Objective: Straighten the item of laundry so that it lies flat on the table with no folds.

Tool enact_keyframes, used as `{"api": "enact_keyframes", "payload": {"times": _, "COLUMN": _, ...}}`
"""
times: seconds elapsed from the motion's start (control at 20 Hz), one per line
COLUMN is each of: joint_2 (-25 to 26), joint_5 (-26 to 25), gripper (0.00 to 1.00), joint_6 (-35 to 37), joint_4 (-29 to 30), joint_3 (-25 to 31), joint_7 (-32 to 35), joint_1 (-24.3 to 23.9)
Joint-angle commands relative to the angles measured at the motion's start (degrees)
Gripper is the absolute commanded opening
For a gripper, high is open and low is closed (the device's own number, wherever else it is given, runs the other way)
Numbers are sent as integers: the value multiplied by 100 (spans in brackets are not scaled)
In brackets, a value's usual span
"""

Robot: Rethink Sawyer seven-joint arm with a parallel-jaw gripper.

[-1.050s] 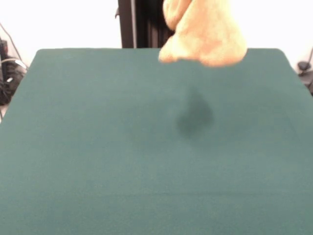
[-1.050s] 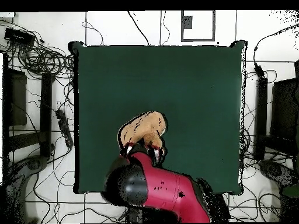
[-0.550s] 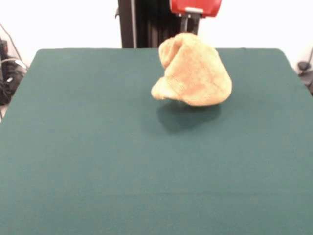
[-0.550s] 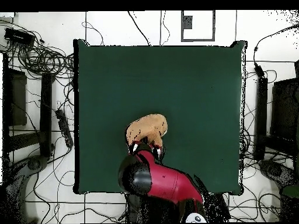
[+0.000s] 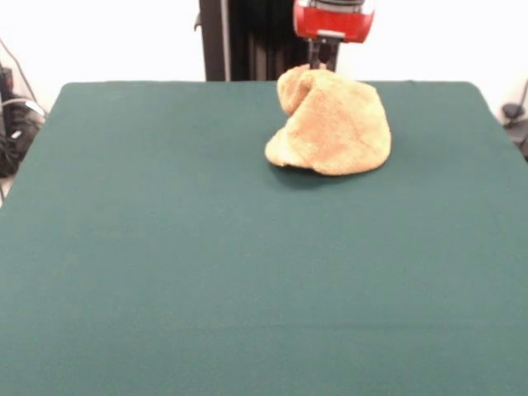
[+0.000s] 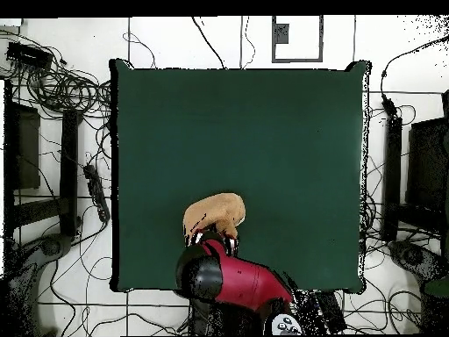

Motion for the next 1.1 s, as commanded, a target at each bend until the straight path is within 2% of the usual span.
{"api": "enact_keyframes", "payload": {"times": 0.05, "joint_2": 65, "joint_5": 427, "gripper": 100, "joint_6": -241, "joint_4": 299, "joint_3": 790, "joint_7": 1644, "joint_1": 89}}
{"api": "enact_keyframes", "payload": {"times": 0.85, "joint_2": 33, "joint_5": 654, "gripper": 100, "joint_6": -285, "joint_4": 269, "joint_3": 373, "joint_7": 1765, "joint_1": 557}}
{"api": "enact_keyframes", "payload": {"times": 1.1, "joint_2": -58, "joint_5": 724, "gripper": 100, "joint_6": -334, "joint_4": 292, "joint_3": 495, "joint_7": 1802, "joint_1": 512}}
